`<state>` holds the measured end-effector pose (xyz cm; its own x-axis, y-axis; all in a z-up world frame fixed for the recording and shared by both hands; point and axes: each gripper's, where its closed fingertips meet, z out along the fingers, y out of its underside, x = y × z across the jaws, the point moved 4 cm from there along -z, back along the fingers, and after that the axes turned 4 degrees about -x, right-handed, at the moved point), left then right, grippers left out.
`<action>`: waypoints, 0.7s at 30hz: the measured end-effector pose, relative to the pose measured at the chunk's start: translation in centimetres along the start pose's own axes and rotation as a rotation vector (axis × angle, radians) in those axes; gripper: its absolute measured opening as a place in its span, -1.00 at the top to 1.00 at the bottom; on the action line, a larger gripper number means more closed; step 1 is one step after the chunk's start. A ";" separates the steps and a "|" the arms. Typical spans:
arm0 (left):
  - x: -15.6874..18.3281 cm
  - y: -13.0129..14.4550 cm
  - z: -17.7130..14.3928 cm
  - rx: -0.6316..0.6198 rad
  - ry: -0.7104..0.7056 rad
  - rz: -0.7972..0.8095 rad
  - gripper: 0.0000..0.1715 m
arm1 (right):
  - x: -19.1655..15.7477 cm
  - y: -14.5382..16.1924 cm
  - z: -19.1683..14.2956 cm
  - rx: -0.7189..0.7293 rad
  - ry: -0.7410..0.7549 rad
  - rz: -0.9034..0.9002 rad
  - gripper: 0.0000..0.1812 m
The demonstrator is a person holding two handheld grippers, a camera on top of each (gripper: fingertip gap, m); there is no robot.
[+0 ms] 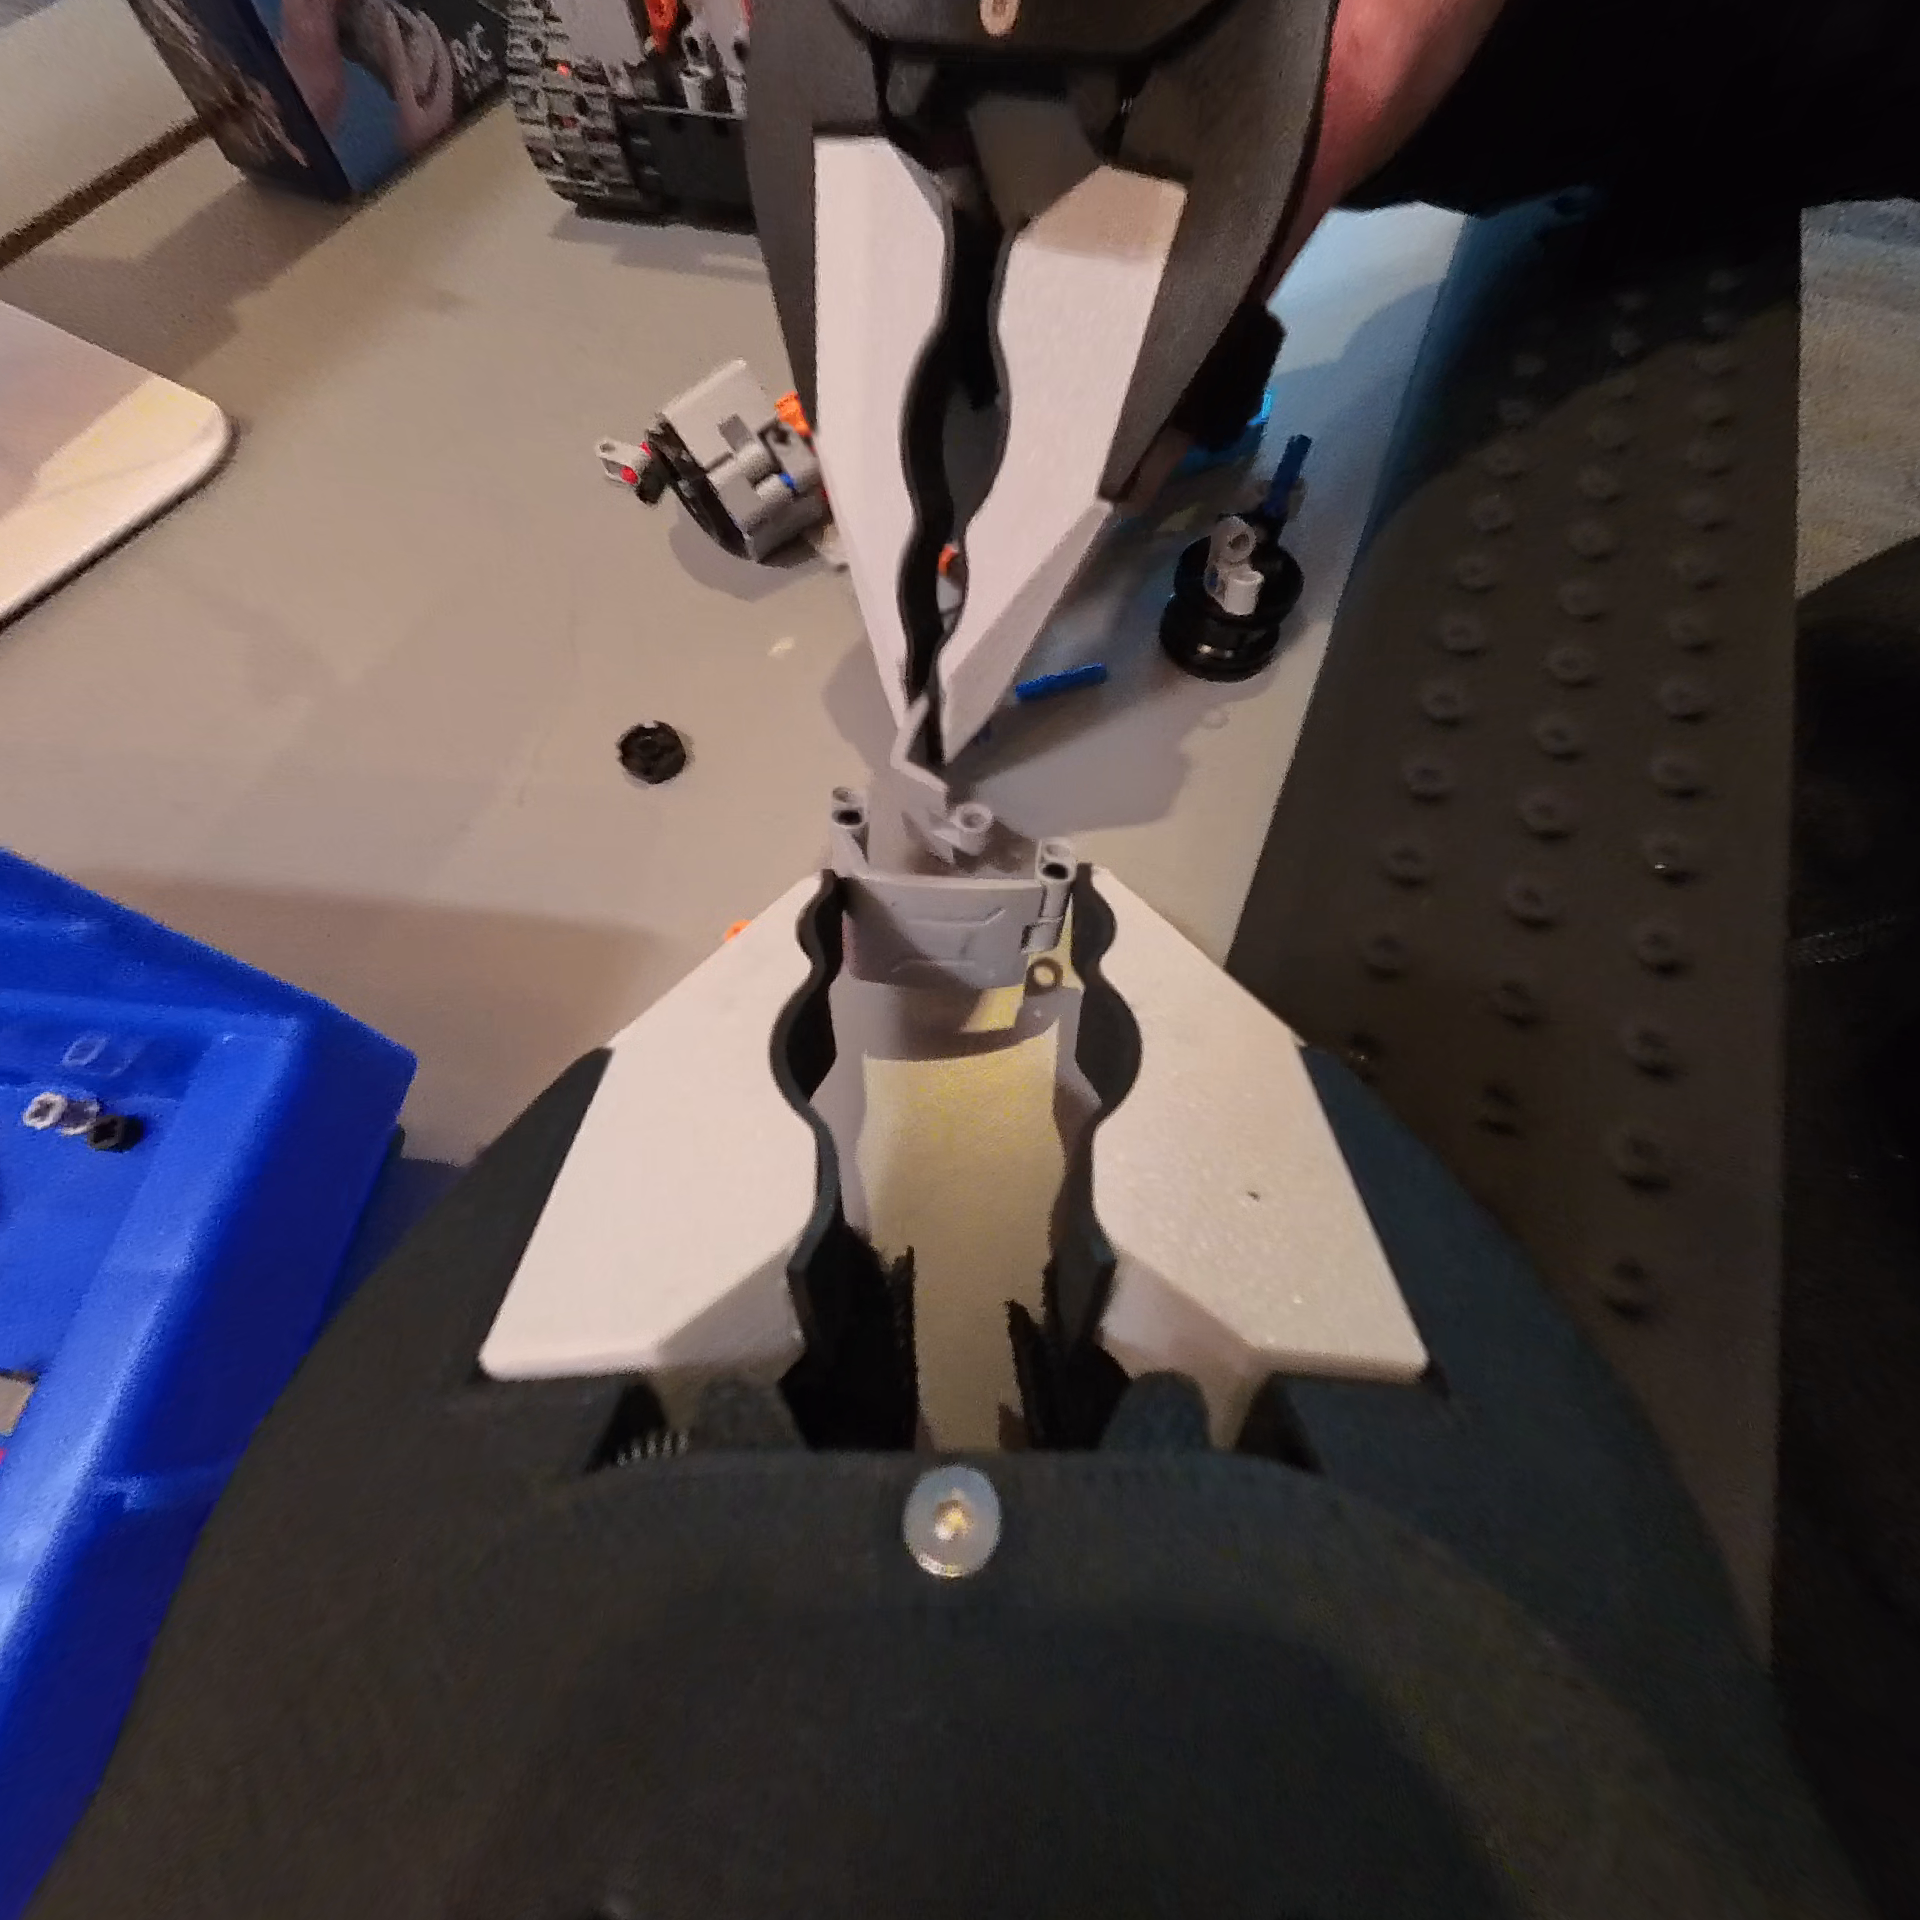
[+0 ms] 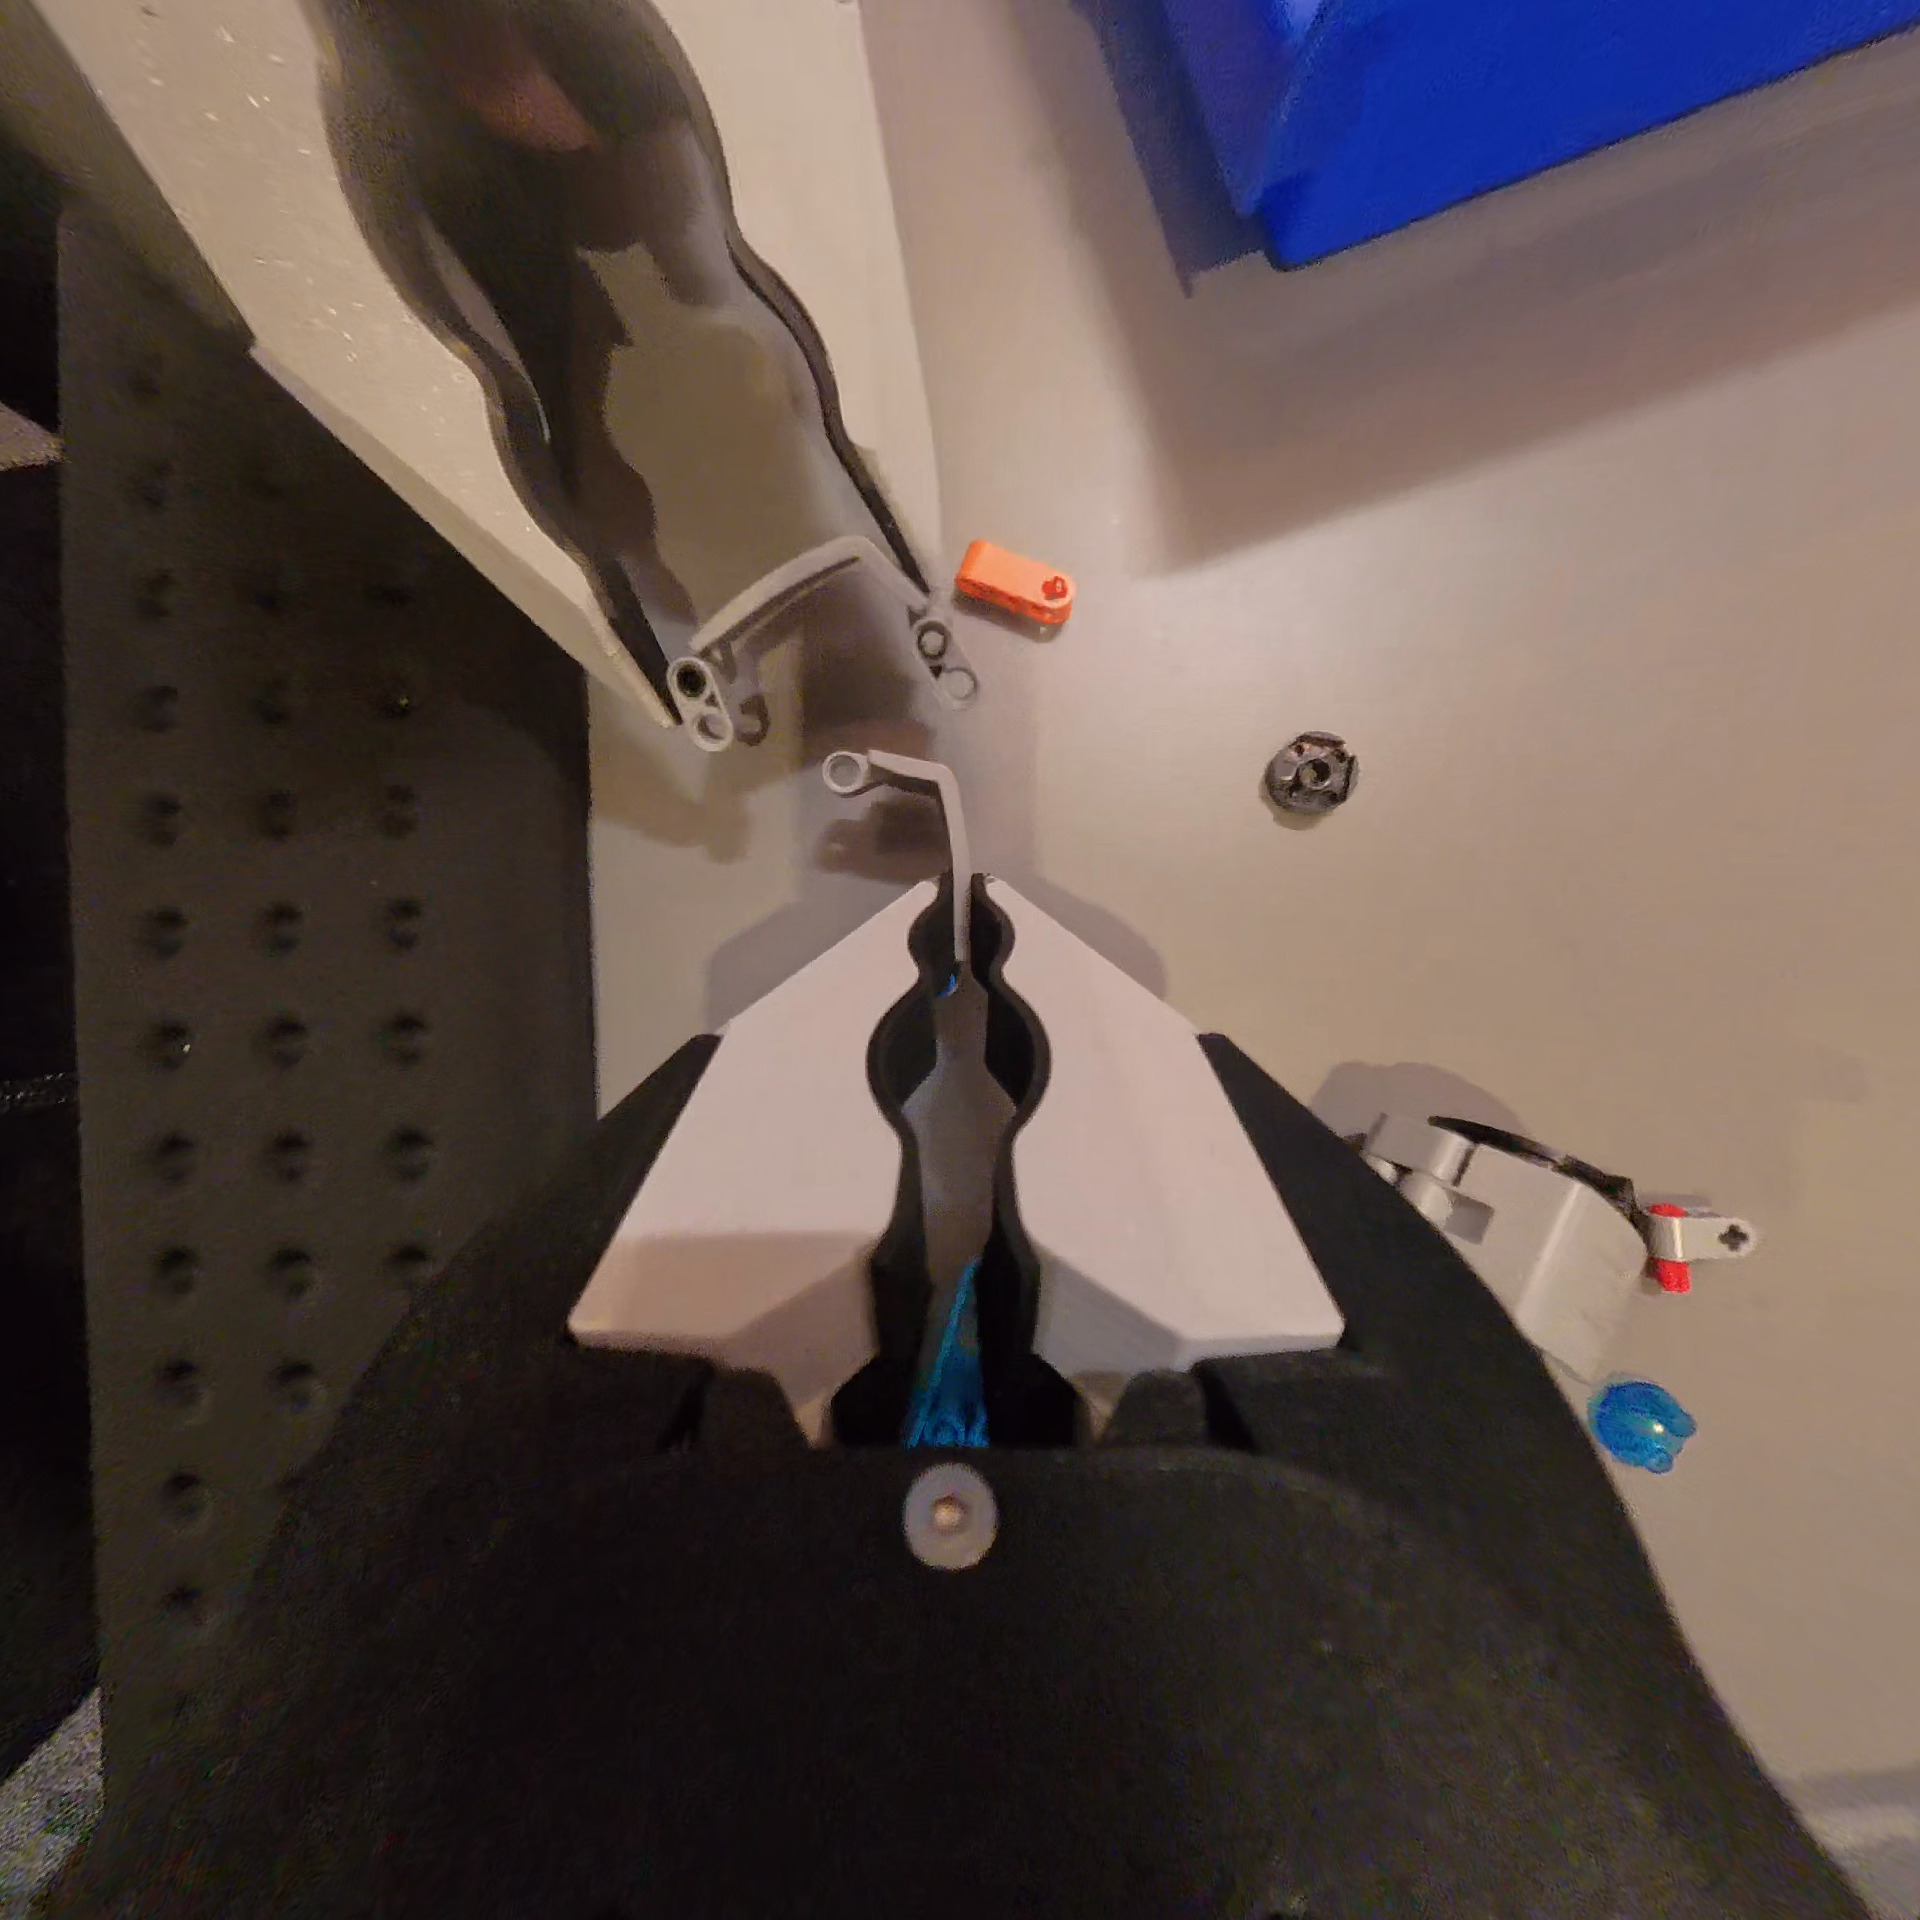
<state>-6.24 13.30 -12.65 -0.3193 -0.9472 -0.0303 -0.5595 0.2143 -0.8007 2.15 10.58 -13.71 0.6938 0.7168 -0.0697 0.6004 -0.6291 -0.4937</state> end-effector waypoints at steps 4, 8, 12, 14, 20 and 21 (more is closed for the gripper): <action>-0.3 0.0 -0.1 0.020 -0.014 -0.012 0.51 | -0.4 0.0 0.3 -0.027 -0.005 -0.019 0.80; -0.4 0.2 -0.4 0.022 -0.023 -0.010 0.51 | -0.2 0.5 -0.5 -0.063 -0.006 -0.033 0.73; -0.4 0.4 -0.5 0.006 -0.026 -0.008 0.50 | -0.4 0.8 -0.7 -0.096 -0.027 -0.039 0.82; -0.3 0.5 -0.5 -0.005 -0.028 -0.004 0.50 | -0.7 1.0 -0.7 -0.115 -0.039 -0.051 0.85; 0.1 0.8 -0.6 -0.021 -0.019 0.001 0.51 | -2.0 1.1 -0.3 -0.144 -0.094 -0.062 0.86; 0.1 0.9 -0.6 -0.023 -0.023 0.001 0.51 | -2.3 1.1 -0.3 -0.146 -0.113 -0.064 0.86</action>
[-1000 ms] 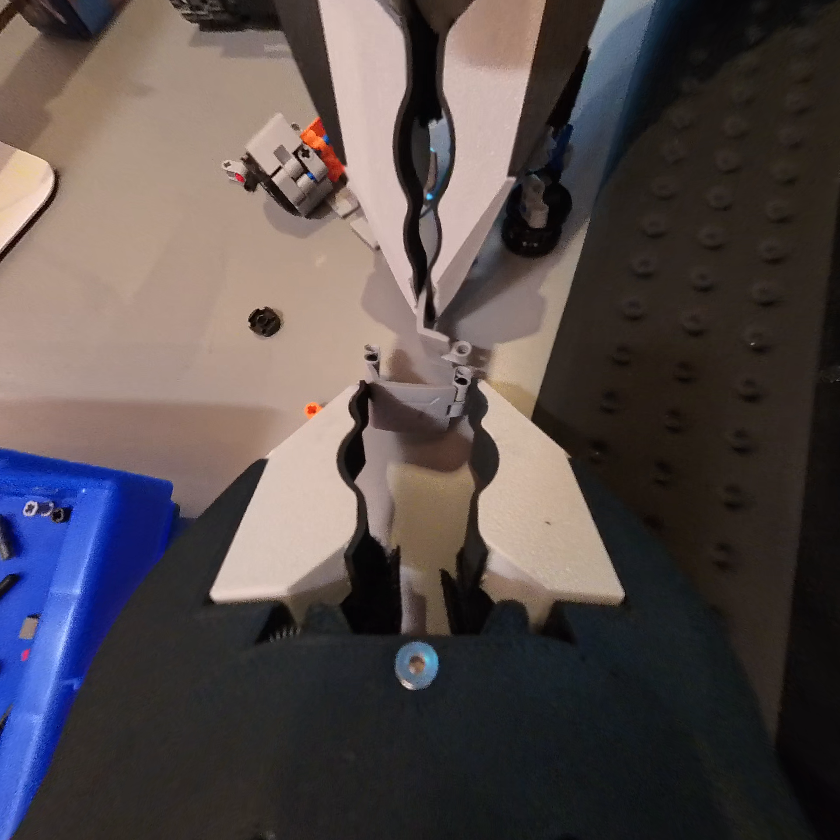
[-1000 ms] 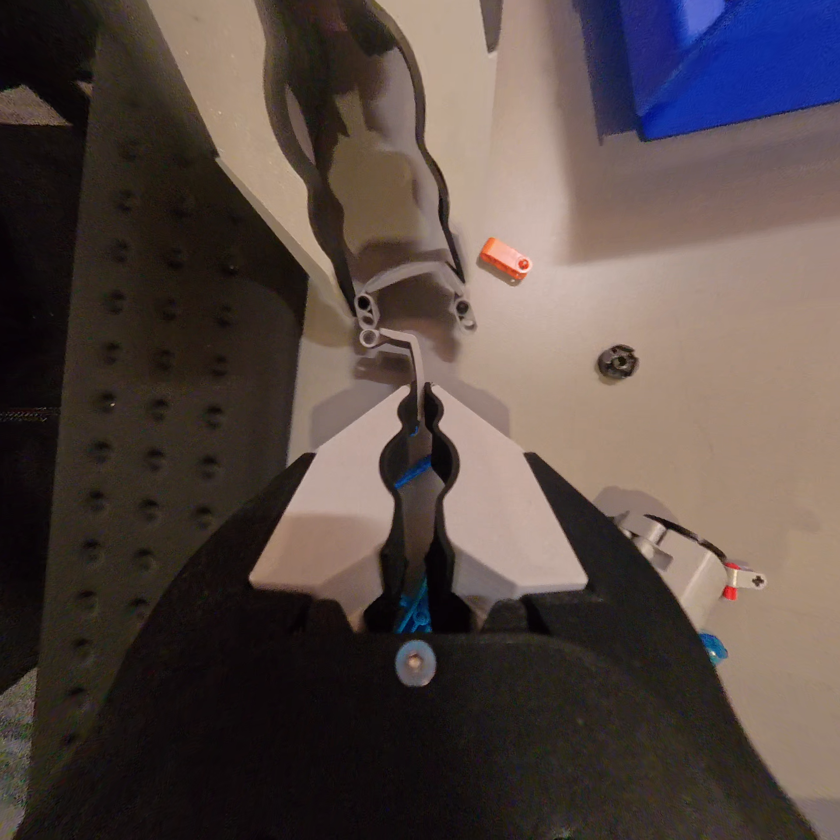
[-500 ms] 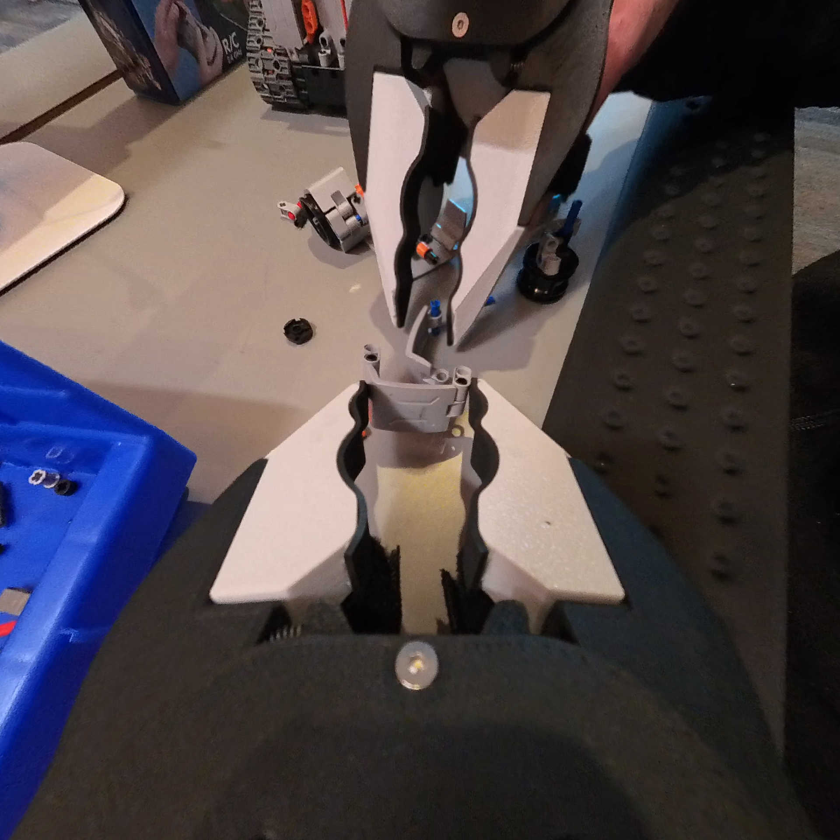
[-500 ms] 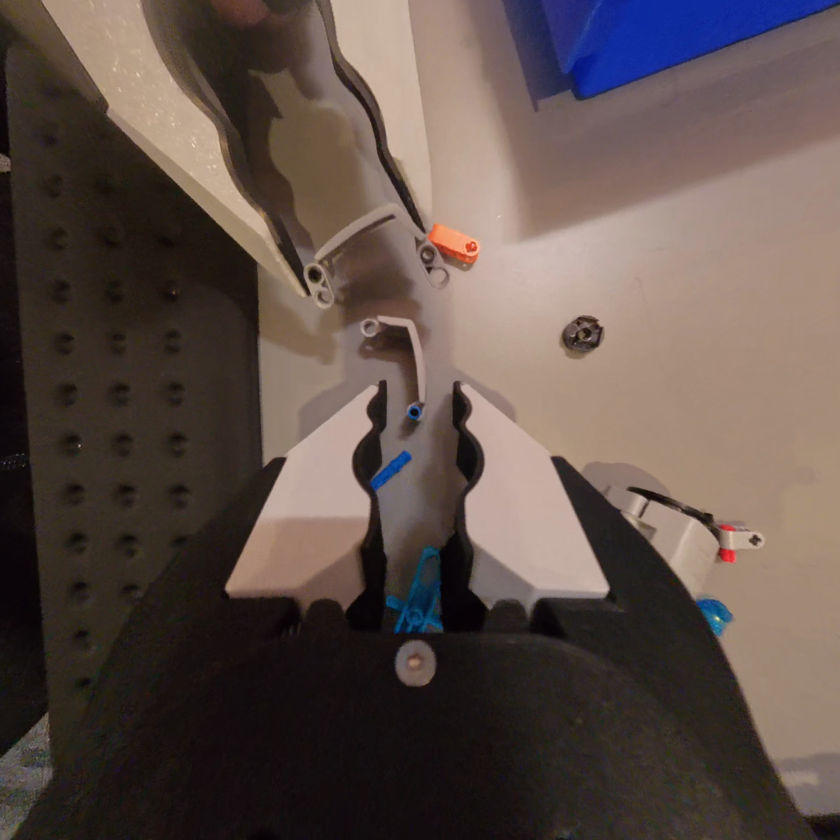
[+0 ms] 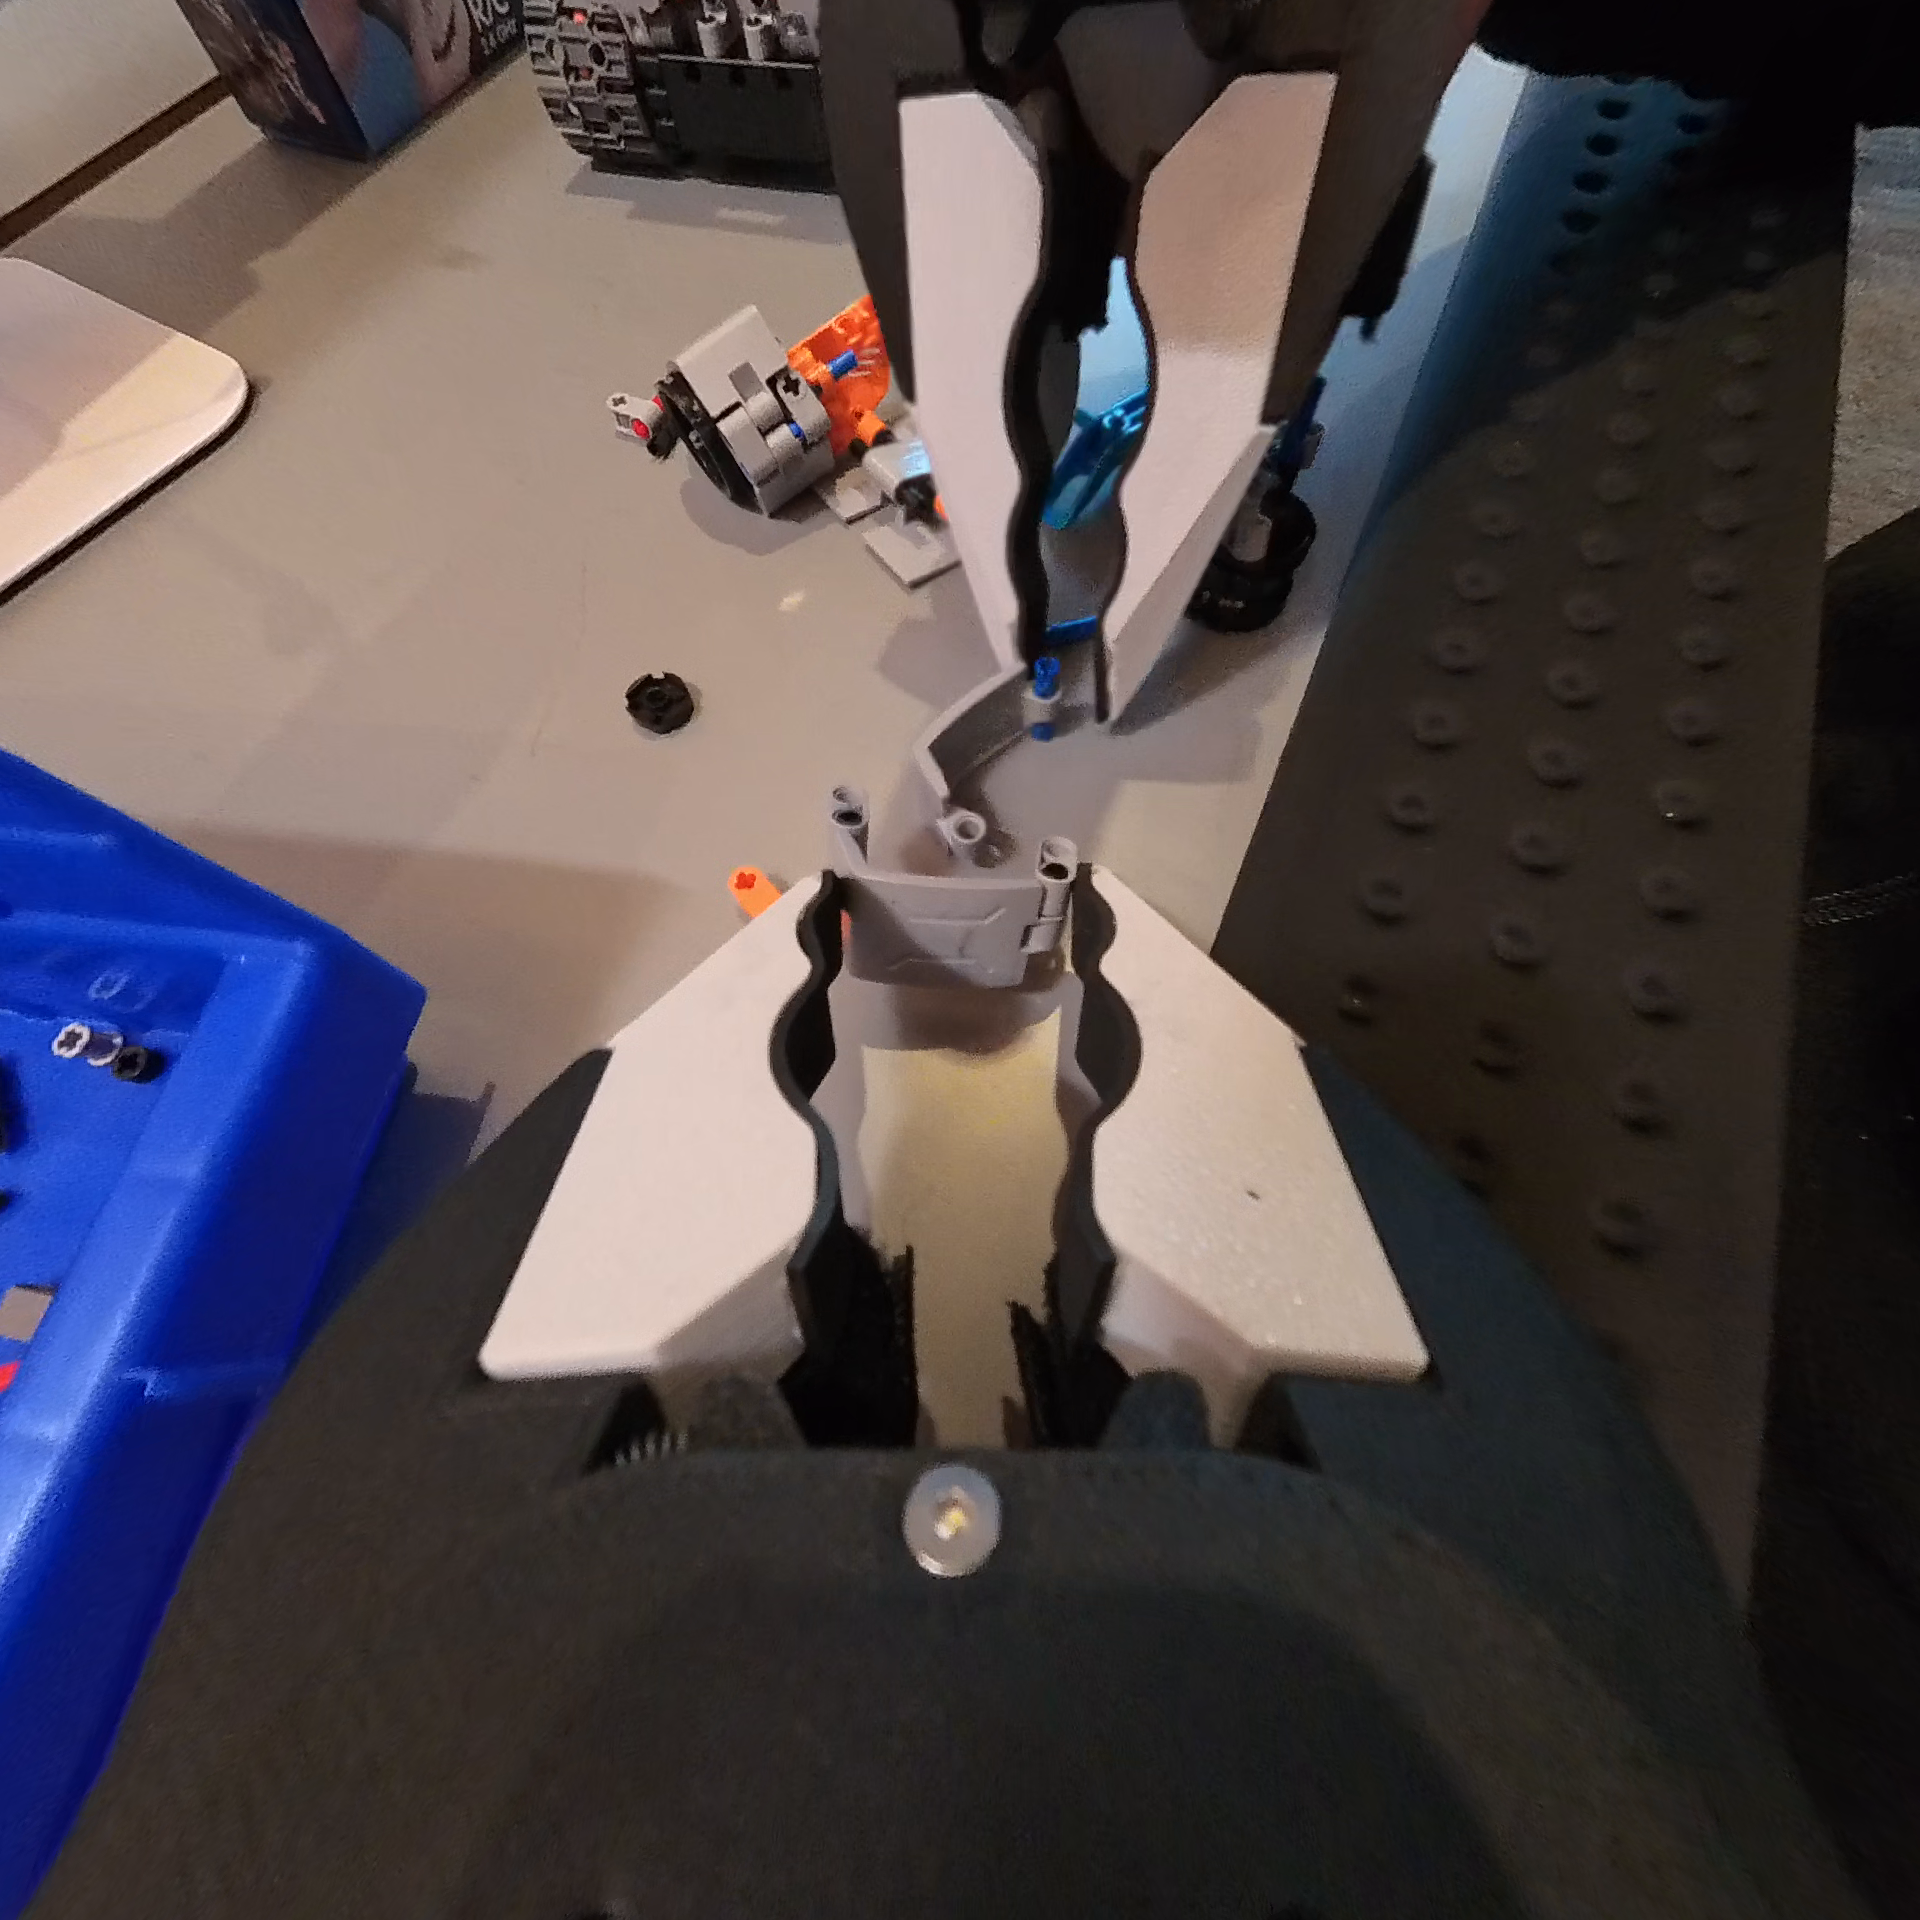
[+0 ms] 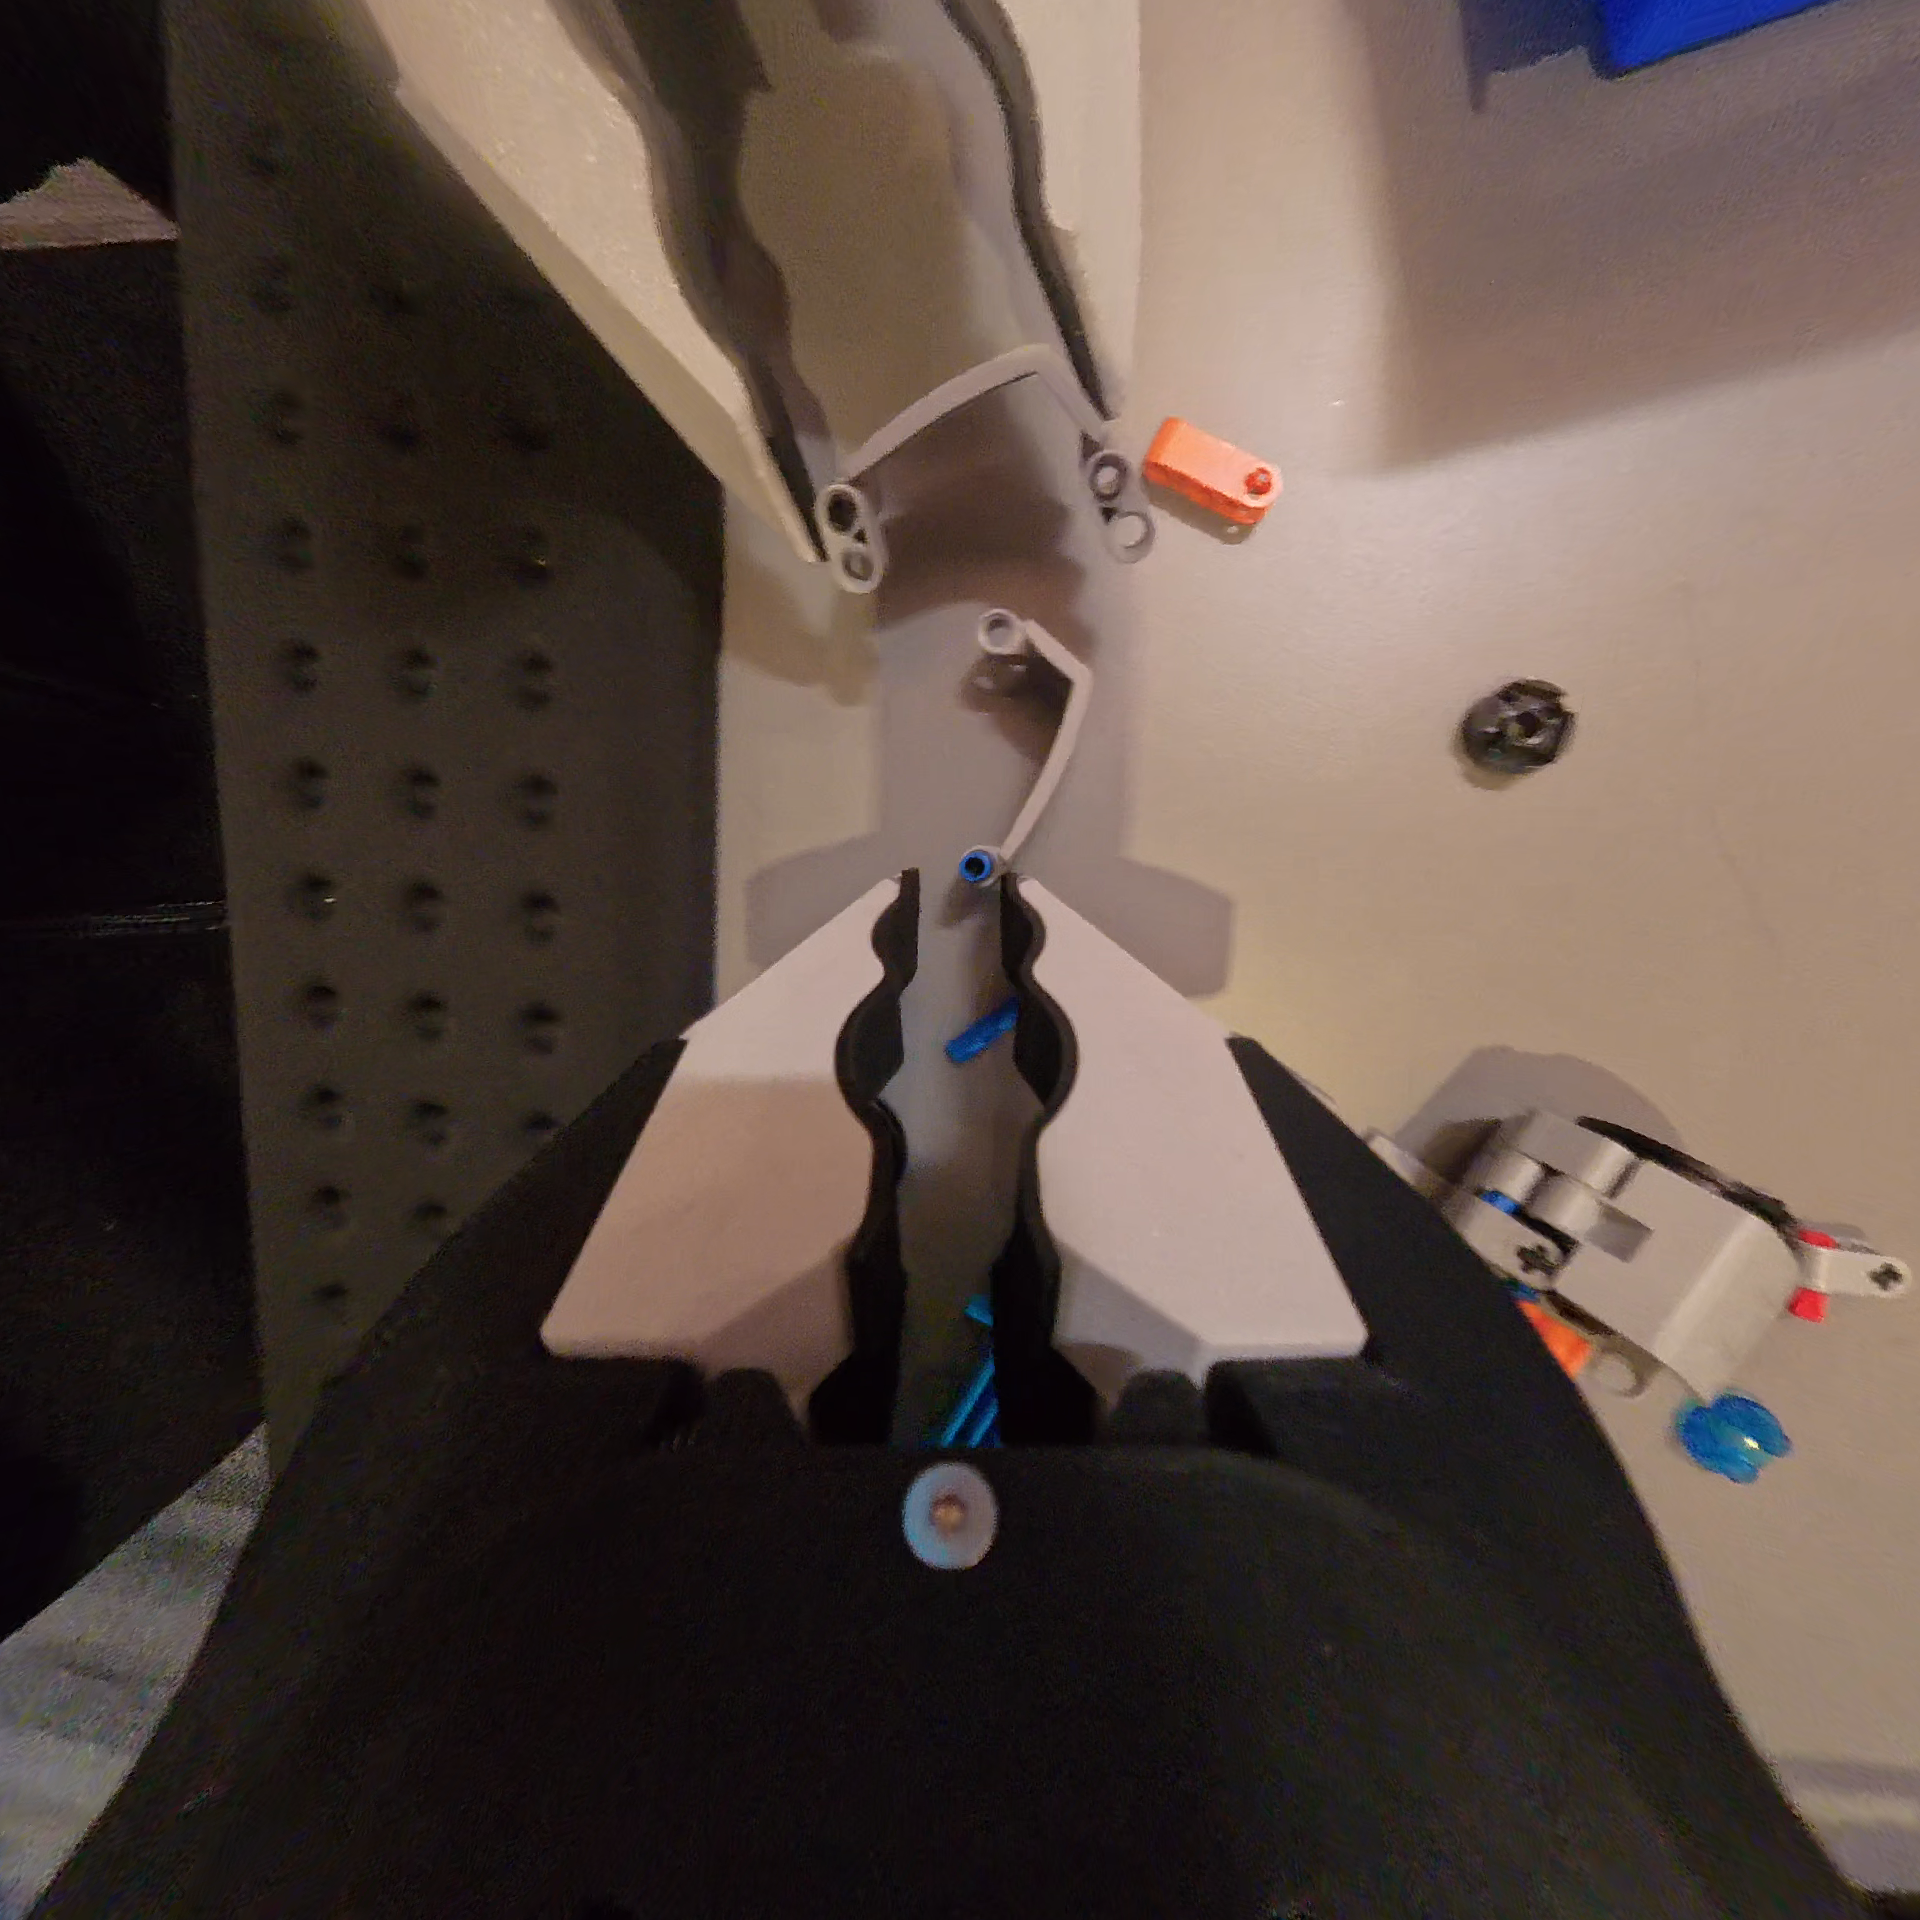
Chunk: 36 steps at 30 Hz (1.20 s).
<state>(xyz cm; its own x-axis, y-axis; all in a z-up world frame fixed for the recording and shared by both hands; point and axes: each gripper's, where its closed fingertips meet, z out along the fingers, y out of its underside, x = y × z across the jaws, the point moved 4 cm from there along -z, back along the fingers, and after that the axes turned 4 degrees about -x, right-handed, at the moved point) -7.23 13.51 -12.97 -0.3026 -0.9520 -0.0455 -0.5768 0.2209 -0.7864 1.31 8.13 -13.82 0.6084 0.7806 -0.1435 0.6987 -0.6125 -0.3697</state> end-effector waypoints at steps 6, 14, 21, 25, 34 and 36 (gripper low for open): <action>0.0 0.3 -0.7 0.014 -0.004 -0.017 0.50 | -1.5 -0.8 0.0 0.014 -0.064 -0.041 0.81; 0.1 0.3 -0.8 0.021 0.011 -0.027 0.50 | -1.6 -1.5 -0.2 0.031 -0.130 -0.072 0.74; 0.5 -0.2 -0.2 0.035 0.066 -0.023 0.51 | 0.3 -1.2 -3.4 0.133 -0.051 -0.076 0.71; 0.7 -0.3 0.3 0.005 0.074 -0.015 0.51 | 0.7 -1.0 -2.8 0.142 -0.036 -0.073 0.70; 0.4 0.1 0.3 -0.019 0.092 -0.062 0.50 | 0.7 -0.8 -1.1 0.109 -0.036 -0.080 0.70; 0.4 0.2 0.3 -0.035 0.104 -0.074 0.50 | 0.6 -0.8 -1.0 0.108 -0.041 -0.083 0.71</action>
